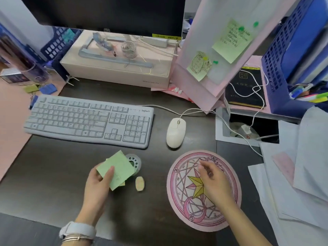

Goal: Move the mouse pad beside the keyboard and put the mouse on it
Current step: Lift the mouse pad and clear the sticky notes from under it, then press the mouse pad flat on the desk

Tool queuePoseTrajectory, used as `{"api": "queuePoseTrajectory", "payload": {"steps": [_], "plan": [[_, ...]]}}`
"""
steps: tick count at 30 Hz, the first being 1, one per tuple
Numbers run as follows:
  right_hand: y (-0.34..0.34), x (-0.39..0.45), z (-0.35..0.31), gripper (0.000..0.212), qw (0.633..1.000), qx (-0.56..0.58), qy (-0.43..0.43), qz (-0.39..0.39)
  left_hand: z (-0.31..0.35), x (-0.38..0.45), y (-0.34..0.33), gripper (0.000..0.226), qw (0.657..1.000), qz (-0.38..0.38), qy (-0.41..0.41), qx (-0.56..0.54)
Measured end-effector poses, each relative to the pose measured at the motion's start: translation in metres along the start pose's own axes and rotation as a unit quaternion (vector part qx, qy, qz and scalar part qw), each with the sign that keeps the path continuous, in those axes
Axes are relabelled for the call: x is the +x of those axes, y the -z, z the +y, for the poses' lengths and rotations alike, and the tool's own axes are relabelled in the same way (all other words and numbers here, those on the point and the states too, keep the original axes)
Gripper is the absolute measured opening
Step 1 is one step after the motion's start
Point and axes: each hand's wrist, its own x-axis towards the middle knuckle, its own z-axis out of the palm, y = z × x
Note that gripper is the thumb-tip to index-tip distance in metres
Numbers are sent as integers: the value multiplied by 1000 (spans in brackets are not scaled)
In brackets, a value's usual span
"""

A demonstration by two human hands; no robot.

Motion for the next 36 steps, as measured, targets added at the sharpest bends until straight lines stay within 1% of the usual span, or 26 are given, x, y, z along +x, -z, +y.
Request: {"api": "queuePoseTrajectory", "payload": {"steps": [3,6,7,8,9,10,11,12,13,14,15,16,17,18,19,20,22,24,25,26,28,30,31,34,36], "plan": [[8,2,19,39,997,-60,18,51,-11,22,30,36,999,14,12,37],[10,2,31,42,990,-110,34,84,-16,28,40,38,997,-19,33,70],[9,2,35,43,988,-126,35,83,-16,27,39,44,993,-16,28,117],[8,2,38,45,986,-144,37,77,-17,28,38,53,980,7,11,201],[7,2,41,47,983,-165,43,71,-14,28,33,62,951,43,-13,304],[5,1,44,49,979,-186,48,65,-11,25,27,65,916,83,-51,389],[3,1,45,52,975,-207,53,62,-7,20,18,63,887,110,-108,436],[1,2,46,54,970,-230,57,61,-4,14,4,59,863,116,-185,455],[0,3,48,57,963,-253,66,59,-2,5,-15,52,842,97,-267,459],[-1,5,47,60,957,-272,80,57,-2,-7,-37,46,815,55,-345,462],[-3,9,47,61,952,-287,95,56,-7,-18,-62,43,784,-11,-408,467],[-5,13,49,60,946,-300,108,54,-12,-30,-89,43,744,-89,-453,484],[-4,17,48,58,941,-313,118,50,-19,-41,-115,45,693,-162,-481,512],[-5,21,51,60,935,-332,122,39,-27,-49,-138,48,651,-210,-490,540],[-5,25,54,65,928,-349,126,36,-33,-54,-155,52,634,-235,-475,564],[-5,28,60,69,917,-374,133,40,-38,-55,-168,58,630,-259,-441,585],[-1,29,71,68,899,-404,153,73,-46,-48,-175,67,620,-280,-395,618],[7,24,81,69,909,-386,144,66,-50,-41,-168,71,607,-275,-392,634],[11,21,87,70,919,-372,119,48,-49,-38,-163,73,602,-265,-395,641],[16,17,90,72,924,-366,101,46,-47,-36,-158,74,600,-251,-397,648],[20,10,93,73,926,-364,78,64,-43,-39,-150,74,601,-246,-387,654],[16,0,95,72,915,-382,92,92,-43,-51,-142,78,595,-271,-389,649],[11,-7,96,71,914,-385,95,85,-47,-58,-138,83,594,-285,-389,644],[-1,-27,108,72,909,-399,116,29,-58,-71,-125,102,598,-306,-372,640],[0,-38,115,75,909,-400,114,21,-62,-71,-118,106,603,-309,-374,634]]}}
